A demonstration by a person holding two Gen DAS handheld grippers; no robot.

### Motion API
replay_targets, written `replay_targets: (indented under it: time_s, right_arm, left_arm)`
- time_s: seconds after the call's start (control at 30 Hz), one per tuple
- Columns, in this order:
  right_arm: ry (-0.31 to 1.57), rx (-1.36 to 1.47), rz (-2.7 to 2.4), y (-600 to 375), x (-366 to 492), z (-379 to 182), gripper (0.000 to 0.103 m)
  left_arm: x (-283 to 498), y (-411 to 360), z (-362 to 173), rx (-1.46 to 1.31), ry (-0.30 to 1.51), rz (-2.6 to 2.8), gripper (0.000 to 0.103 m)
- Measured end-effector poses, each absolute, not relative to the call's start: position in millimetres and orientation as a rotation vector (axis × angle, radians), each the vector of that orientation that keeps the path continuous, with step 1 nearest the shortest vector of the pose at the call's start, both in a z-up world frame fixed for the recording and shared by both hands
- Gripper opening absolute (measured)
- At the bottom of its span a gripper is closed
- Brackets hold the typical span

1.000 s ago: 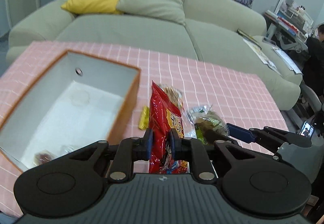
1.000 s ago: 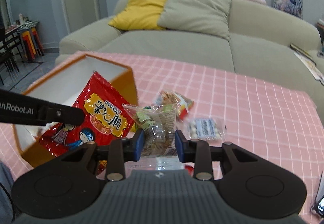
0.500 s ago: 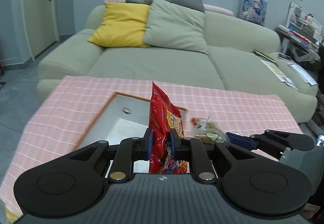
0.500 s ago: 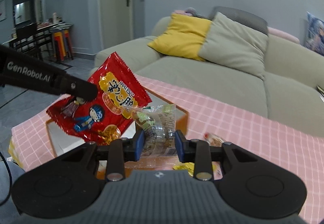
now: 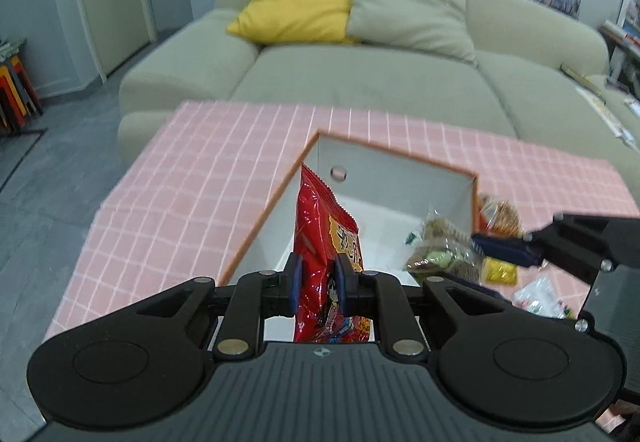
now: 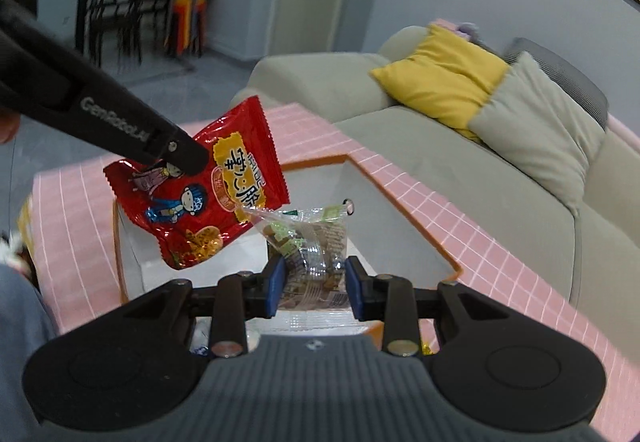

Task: Organize snacks
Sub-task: 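Carry the red bag with left tool over the box while right tool carries the nut bag, then open both tools to drop the red bag and nut bag into the box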

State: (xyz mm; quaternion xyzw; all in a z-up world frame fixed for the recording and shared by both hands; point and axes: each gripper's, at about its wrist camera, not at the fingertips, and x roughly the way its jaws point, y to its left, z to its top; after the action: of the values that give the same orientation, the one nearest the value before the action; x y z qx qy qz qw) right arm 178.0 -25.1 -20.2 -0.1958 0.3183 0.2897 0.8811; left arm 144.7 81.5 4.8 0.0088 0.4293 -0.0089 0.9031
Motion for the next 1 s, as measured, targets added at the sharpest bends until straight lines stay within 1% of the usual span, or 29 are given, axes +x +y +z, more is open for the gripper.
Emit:
replay_targets:
  time_s: [0.2, 0.6, 0.8, 1.0]
  right_arm:
    - [0.726, -0.527, 0.645, -3.9, 195.3, -42.4, 0.030]
    - [0.885, -0.675, 0.673, 19.2, 223.2, -86.1, 0.030]
    - [0.925, -0.700, 0.672, 20.3, 227.2, -101.6, 0.030]
    - [0.942, -0.708, 0.670, 17.9, 230.3, -103.5, 0.031]
  left_arm:
    - [154.9, 88.5, -22.4, 0.019, 0.966, -0.024, 0.018]
    - [174.2, 95.0, -57.5, 0.015, 1.068, -0.024, 0.018]
    - [176.8, 99.0, -68.1, 0.011, 1.104, -0.021, 0.018]
    - [177.3, 100.3, -69.3, 0.014, 1.121, -0.022, 0.019]
